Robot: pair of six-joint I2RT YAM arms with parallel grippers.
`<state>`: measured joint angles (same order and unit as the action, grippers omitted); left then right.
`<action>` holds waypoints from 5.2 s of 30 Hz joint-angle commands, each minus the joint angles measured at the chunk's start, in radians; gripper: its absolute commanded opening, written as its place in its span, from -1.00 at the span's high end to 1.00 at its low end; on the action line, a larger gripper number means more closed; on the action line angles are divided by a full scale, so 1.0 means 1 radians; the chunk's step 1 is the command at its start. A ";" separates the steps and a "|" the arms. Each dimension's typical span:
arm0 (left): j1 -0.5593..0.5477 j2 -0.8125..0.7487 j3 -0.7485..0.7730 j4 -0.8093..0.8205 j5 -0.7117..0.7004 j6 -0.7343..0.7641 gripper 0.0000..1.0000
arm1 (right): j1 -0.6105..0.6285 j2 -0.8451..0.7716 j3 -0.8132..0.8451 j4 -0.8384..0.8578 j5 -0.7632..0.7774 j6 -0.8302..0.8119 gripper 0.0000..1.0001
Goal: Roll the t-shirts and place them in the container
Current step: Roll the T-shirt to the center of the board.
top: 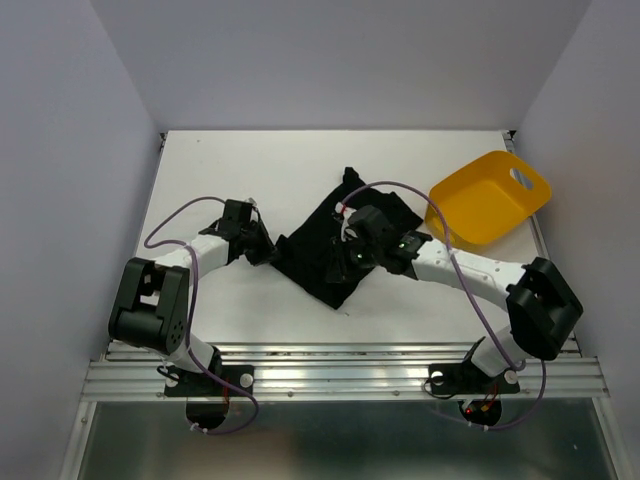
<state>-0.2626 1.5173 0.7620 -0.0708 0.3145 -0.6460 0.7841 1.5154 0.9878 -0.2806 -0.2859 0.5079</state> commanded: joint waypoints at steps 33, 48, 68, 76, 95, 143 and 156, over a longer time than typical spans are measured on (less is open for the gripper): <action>-0.004 0.052 0.071 0.006 0.054 0.055 1.00 | 0.099 0.106 0.177 -0.072 0.346 -0.049 0.82; -0.006 0.139 0.132 0.009 0.083 0.074 1.00 | 0.109 0.149 -0.078 0.029 0.461 0.069 0.99; -0.010 0.161 0.158 -0.009 0.089 0.082 1.00 | 0.176 0.060 0.088 -0.014 0.459 0.087 0.99; -0.010 0.179 0.158 0.002 0.087 0.083 1.00 | 0.176 0.124 -0.053 0.058 0.449 0.141 0.99; -0.010 0.211 0.217 -0.034 0.063 0.095 1.00 | 0.214 0.157 -0.193 0.035 0.519 0.146 0.99; 0.049 -0.341 -0.055 -0.225 -0.057 -0.027 -0.23 | 0.302 0.117 0.172 -0.041 0.703 -0.136 0.05; 0.049 -0.344 -0.089 -0.210 -0.065 -0.063 -0.23 | 0.507 0.264 0.144 -0.075 0.959 -0.298 -0.26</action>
<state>-0.2138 1.1988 0.6861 -0.3019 0.2493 -0.7010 1.2743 1.7428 1.1278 -0.3714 0.5617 0.2729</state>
